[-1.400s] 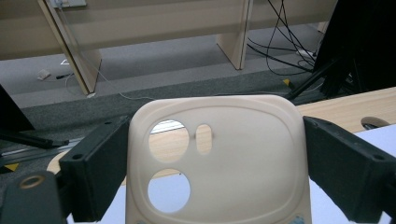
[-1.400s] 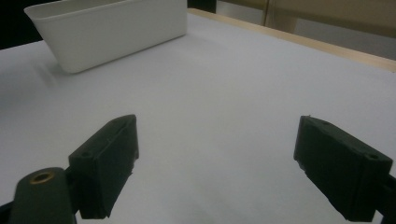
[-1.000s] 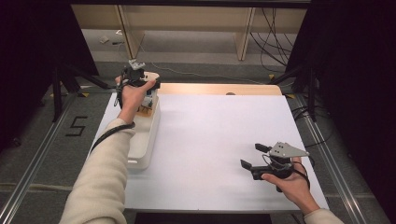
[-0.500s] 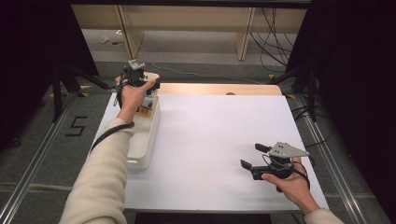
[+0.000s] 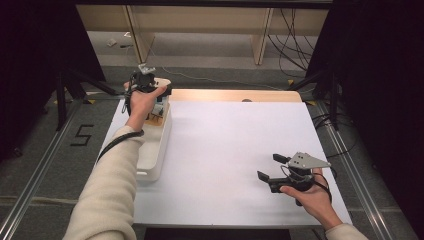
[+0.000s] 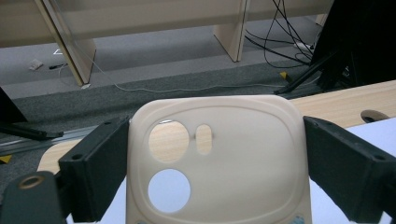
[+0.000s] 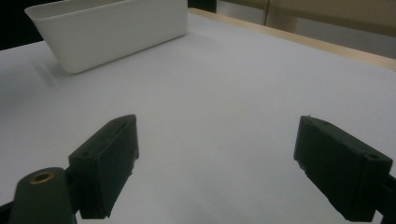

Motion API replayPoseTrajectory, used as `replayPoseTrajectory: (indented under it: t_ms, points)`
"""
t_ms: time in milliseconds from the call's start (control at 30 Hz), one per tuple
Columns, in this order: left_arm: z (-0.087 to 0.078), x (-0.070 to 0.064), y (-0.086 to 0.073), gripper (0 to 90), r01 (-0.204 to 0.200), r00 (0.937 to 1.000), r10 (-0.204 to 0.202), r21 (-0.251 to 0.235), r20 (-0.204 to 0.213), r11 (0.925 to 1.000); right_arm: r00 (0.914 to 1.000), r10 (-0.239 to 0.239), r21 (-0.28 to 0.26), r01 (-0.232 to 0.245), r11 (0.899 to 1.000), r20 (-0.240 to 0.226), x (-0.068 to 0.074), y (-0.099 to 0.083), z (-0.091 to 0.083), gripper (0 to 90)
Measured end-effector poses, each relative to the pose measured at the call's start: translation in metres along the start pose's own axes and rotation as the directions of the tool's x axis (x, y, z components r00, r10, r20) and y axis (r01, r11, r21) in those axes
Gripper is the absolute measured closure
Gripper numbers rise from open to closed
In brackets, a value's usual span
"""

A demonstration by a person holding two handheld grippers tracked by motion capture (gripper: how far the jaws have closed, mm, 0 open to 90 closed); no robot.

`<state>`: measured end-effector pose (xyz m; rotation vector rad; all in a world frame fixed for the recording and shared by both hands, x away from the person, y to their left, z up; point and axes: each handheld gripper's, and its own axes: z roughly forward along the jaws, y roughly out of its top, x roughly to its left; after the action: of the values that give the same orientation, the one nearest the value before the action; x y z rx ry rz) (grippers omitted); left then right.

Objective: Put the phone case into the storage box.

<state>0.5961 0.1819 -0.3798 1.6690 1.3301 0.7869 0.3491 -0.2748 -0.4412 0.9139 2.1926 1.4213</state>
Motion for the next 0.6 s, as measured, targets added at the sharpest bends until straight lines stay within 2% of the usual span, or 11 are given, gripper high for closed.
replayPoseTrajectory:
  t_ms: [600]
  points:
    - [0.0041, 0.0009, -0.0008, 10.6, 0.002, 1.0, -0.002, 0.029, 0.006, 0.9996, 1.0, -0.001, 0.001, 0.001, 1.0, 0.002, 0.0, 0.0001, -0.0002, 14.9]
